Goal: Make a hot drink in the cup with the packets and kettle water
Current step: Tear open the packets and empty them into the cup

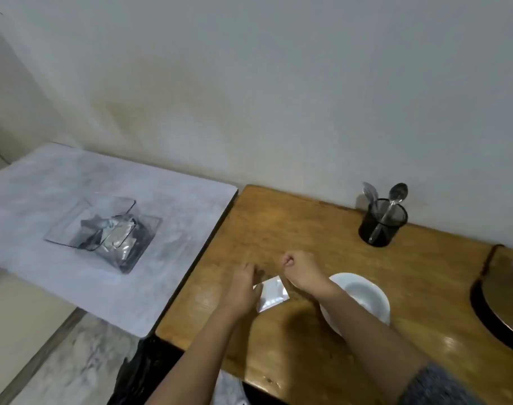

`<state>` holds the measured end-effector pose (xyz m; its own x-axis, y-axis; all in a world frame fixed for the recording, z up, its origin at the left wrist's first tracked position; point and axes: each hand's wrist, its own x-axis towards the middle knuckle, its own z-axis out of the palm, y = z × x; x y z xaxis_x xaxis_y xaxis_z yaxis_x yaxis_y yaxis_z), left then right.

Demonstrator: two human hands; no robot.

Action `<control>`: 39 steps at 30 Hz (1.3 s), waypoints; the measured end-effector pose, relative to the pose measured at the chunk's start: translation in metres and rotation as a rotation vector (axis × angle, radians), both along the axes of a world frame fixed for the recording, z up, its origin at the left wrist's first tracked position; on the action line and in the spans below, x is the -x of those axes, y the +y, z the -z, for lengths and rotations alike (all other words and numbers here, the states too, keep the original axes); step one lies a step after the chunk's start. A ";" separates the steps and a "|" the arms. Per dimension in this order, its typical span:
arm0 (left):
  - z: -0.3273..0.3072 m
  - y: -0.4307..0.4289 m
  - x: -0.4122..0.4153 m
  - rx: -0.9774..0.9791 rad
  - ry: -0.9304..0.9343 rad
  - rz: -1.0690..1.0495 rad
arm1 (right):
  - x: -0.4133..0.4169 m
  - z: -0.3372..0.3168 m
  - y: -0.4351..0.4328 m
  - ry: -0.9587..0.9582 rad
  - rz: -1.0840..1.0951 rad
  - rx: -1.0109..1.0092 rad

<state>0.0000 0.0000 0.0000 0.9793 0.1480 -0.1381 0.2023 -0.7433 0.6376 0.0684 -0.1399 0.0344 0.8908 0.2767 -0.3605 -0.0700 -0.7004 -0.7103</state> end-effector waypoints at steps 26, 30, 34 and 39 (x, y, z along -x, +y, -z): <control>-0.010 0.001 -0.002 0.507 0.059 -0.001 | -0.010 -0.025 0.001 0.079 -0.256 0.066; -0.053 -0.004 -0.015 0.668 -0.007 0.034 | -0.023 -0.073 -0.005 -0.061 -0.259 0.050; -0.085 -0.007 -0.032 0.674 -0.051 0.133 | -0.034 -0.116 -0.012 -0.171 -0.246 0.041; -0.121 -0.018 -0.056 0.759 -0.161 0.121 | -0.040 -0.162 -0.028 -0.261 -0.200 0.056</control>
